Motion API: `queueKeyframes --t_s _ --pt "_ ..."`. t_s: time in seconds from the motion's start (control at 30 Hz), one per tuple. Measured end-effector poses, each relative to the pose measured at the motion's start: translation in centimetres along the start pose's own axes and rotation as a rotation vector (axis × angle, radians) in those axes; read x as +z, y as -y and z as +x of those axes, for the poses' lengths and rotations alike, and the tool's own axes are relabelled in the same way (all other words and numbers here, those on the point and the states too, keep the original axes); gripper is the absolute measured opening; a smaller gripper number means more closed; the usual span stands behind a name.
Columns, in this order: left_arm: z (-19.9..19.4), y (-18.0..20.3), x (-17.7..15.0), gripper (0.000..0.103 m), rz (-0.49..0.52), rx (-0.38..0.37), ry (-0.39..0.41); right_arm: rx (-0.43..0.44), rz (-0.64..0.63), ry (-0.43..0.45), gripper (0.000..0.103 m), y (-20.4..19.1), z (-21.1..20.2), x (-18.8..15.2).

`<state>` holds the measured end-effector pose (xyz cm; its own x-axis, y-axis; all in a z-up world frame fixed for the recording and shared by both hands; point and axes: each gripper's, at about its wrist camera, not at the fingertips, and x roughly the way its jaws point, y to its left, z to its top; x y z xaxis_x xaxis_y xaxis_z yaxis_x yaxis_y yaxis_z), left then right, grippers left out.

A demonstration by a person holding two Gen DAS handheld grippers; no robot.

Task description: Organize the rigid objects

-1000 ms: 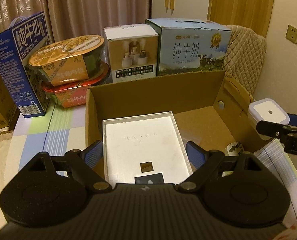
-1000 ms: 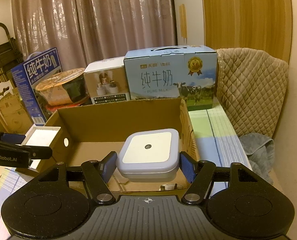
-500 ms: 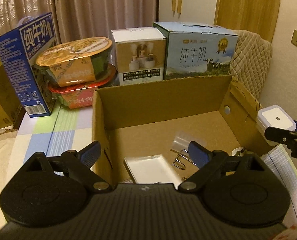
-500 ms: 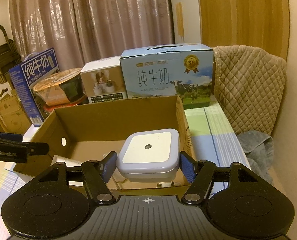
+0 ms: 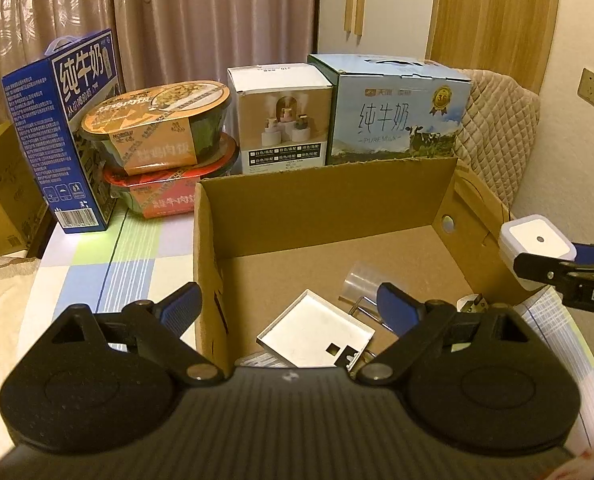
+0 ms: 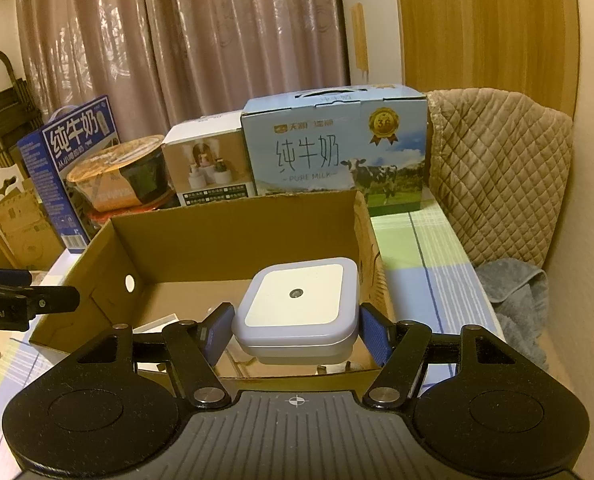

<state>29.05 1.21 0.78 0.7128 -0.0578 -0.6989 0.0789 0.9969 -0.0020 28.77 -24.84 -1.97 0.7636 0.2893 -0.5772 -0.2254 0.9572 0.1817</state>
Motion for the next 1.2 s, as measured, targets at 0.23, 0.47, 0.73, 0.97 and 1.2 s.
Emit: queueKeyframes --t_s 0.23,0.47,0.73,0.97,1.2 --pt "0.1 0.1 -0.3 0.092 -0.003 -0.009 0.0 0.004 0.002 -0.012 0.064 0.0 0.8 0.0" --pt "-0.7 0.2 -0.5 0.092 -0.003 -0.009 0.014 0.013 0.008 0.008 0.069 0.4 0.7 0.2" --pt "-4.4 0.6 -1.8 0.092 -0.035 -0.022 0.052 0.009 0.064 0.041 0.074 1.6 -3.8 -1.8" --pt "-8.5 1.1 -4.9 0.092 -0.079 -0.02 0.059 0.006 0.095 0.024 0.075 1.3 -8.5 -5.2" --pt "-12.6 1.2 -8.9 0.092 -0.138 0.009 0.054 0.013 0.074 0.029 0.075 0.0 -13.3 -8.0"
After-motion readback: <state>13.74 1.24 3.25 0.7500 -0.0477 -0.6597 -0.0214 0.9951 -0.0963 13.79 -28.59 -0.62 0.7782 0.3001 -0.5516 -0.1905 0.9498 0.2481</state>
